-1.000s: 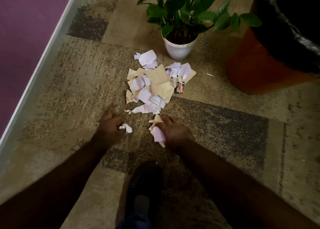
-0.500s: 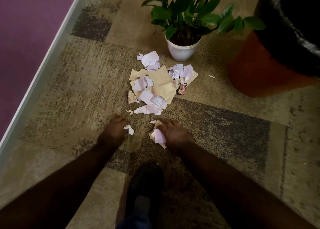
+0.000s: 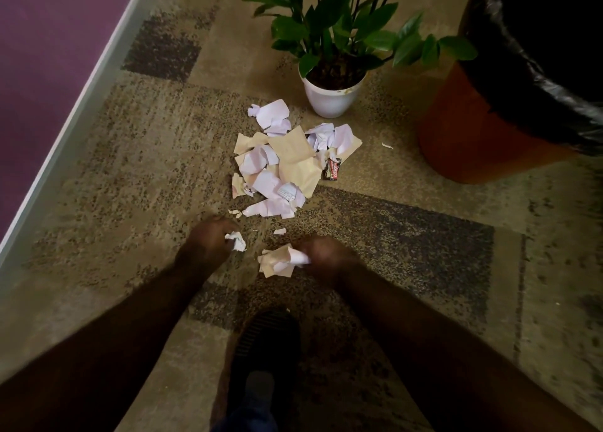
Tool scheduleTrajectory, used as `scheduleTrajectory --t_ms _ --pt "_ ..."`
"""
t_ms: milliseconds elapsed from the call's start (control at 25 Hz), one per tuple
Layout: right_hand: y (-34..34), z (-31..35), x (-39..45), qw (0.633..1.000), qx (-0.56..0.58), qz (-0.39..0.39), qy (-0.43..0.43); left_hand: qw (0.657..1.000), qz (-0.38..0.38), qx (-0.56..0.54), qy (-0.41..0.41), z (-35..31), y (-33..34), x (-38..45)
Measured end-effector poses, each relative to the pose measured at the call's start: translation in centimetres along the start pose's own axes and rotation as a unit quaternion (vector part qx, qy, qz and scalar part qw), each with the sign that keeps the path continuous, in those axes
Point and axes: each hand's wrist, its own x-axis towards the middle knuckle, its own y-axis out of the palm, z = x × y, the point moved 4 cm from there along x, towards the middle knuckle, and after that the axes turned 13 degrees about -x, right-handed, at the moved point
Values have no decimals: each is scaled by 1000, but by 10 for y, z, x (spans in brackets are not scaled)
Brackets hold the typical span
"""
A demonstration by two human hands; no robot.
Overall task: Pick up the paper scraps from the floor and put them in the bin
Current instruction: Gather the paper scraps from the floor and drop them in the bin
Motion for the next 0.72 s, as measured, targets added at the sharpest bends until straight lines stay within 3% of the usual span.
scheduleTrajectory --t_ms 200,320,400,560,720 --pt "-37 -24 -7 995 77 -27 56 996 -56 -59 33 -27 -13 3" --pt "-89 -38 -20 991 103 -61 65 990 -111 -82 37 -54 -29 13" --pt "-133 -47 -34 987 106 -101 71 978 -137 -153 38 -83 -46 19" --pt "-228 -75 -95 934 200 -267 124 947 -171 -241 124 -174 -94 27" --pt "-287 -110 -173 856 191 -452 165 903 -177 -290 263 -289 -136 26"
